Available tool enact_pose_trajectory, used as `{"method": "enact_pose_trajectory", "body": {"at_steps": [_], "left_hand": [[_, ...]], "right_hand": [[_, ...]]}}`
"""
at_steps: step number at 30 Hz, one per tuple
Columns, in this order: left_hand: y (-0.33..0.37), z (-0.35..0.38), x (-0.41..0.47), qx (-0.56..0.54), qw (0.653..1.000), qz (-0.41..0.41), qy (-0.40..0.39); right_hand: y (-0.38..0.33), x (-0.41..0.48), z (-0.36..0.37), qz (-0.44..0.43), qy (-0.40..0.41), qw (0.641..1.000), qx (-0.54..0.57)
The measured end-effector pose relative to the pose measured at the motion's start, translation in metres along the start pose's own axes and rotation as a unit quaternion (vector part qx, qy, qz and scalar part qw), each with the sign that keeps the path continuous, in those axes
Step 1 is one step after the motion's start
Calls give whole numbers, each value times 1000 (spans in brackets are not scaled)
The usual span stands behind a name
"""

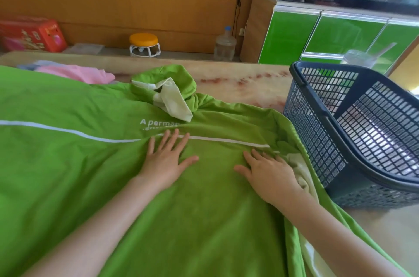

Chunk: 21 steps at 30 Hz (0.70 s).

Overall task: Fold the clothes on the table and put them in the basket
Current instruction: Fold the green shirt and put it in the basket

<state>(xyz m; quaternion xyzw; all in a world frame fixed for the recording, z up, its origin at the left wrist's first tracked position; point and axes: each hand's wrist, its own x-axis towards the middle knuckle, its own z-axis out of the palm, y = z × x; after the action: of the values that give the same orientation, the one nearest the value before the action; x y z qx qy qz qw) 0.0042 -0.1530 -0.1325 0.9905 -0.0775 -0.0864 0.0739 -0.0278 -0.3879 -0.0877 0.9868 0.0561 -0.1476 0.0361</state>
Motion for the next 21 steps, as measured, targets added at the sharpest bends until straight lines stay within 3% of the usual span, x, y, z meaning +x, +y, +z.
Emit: {"method": "enact_pose_trajectory", "body": {"at_steps": [4, 9, 12, 14, 16, 18, 21], "left_hand": [[-33, -7, 6, -16, 998, -56, 8], [-58, -11, 10, -15, 999, -38, -12], [-76, -29, 24, -99, 989, -45, 97], [-91, -44, 38, -70, 974, -43, 209], [-109, -59, 55, -16, 962, -50, 268], [-126, -71, 73, 30, 962, -82, 259], [-144, -82, 96, 65, 971, -147, 174]], "right_hand": [[-22, 10, -34, -21, 75, 990, 115], [-56, 56, -52, -38, 94, 977, 190], [-64, 98, -53, -28, 118, 971, 205], [-59, 123, -57, 3, 143, 965, 220], [-50, 144, -57, 32, 149, 959, 237], [-40, 163, -55, 63, 145, 957, 245], [-28, 185, -51, 86, 150, 955, 239]]}}
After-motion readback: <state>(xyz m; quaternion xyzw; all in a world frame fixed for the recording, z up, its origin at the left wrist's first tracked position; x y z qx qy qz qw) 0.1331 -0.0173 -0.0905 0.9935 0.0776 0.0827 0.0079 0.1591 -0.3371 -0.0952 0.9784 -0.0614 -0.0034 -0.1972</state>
